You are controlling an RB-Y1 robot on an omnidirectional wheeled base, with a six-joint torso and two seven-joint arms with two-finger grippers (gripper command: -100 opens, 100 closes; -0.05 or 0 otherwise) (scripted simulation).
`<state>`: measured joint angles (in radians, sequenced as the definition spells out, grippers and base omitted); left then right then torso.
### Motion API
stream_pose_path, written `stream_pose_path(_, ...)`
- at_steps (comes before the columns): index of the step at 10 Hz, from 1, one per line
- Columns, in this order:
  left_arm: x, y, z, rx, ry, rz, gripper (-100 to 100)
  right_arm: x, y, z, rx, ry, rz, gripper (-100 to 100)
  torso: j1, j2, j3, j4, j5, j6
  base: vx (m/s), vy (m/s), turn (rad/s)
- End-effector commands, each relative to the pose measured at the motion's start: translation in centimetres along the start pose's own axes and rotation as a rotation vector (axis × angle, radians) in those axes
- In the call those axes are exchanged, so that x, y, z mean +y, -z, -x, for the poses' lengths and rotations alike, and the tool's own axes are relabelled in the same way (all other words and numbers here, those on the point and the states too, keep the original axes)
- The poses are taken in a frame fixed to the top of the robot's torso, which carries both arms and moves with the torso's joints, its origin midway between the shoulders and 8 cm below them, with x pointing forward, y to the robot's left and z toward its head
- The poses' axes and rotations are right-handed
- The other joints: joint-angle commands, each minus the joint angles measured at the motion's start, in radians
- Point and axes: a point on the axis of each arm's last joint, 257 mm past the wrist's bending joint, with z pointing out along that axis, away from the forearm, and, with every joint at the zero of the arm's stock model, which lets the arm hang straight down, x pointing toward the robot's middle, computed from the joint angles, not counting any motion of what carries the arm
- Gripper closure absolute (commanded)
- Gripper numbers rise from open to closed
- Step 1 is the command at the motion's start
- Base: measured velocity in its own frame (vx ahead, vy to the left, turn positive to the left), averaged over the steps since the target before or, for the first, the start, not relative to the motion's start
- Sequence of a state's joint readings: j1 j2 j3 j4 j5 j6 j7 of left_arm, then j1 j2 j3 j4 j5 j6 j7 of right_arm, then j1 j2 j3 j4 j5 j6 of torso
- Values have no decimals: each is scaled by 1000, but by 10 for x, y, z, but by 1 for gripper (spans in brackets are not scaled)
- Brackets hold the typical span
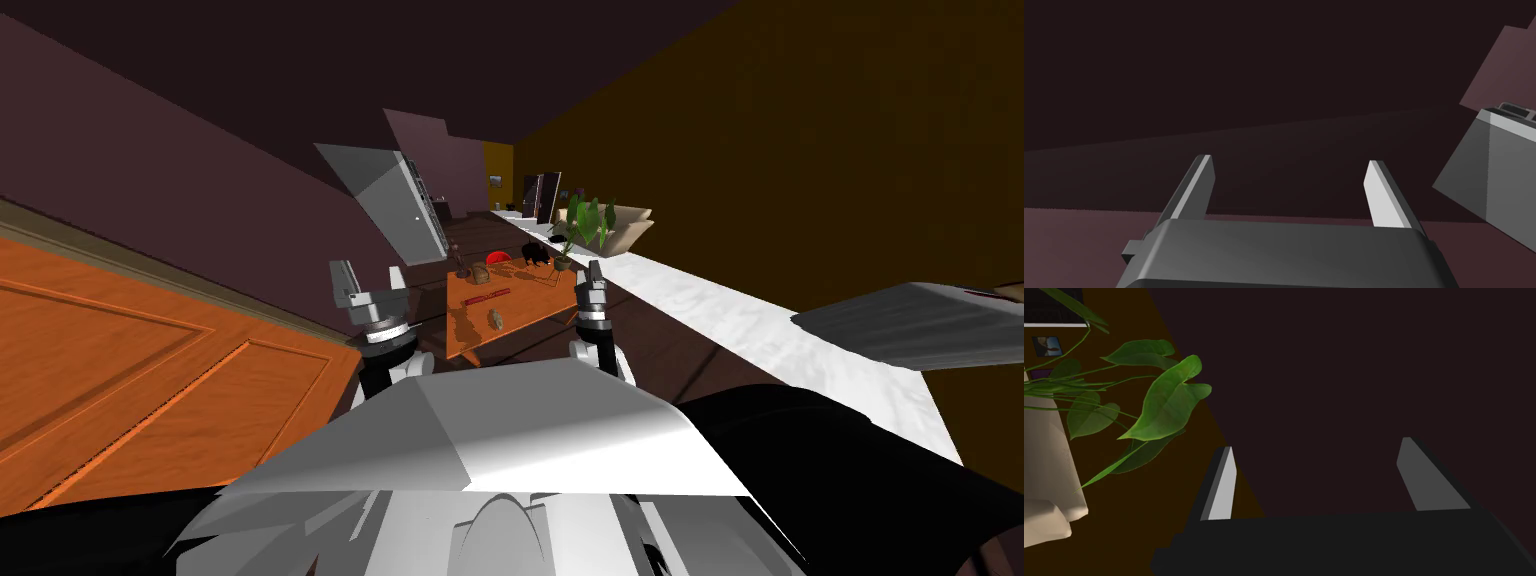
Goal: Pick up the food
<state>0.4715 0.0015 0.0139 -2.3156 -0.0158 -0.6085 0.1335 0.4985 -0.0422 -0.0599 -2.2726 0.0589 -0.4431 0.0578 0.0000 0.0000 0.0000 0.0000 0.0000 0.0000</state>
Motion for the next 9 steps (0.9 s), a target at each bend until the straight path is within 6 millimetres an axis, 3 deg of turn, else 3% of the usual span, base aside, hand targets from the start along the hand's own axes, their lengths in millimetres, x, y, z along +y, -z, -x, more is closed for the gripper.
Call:
stream_pose_path(1,0,0,0,0,0,0,0,-10,1,9,14,23,-24,-100,0,0,0,0,0,0,-72,10,61)
stream_pose_path(5,0,0,0,0,0,0,0,-46,6,45,20,76,-115,-100,4,9,5,2,1,0,-131,72,77)
stream_pose_path(7,0,0,0,0,0,0,0,-71,9,73,8,96,-184,-100,8,7,4,2,2,0,-82,144,125)
stream_pose_path(8,0,0,0,0,0,0,0,-70,9,76,5,101,-184,-100,9,6,3,1,2,0,-54,94,34)
stream_pose_path(9,0,0,0,0,0,0,0,-83,12,94,-8,111,-223,-100,6,4,3,1,2,0,-52,99,64)
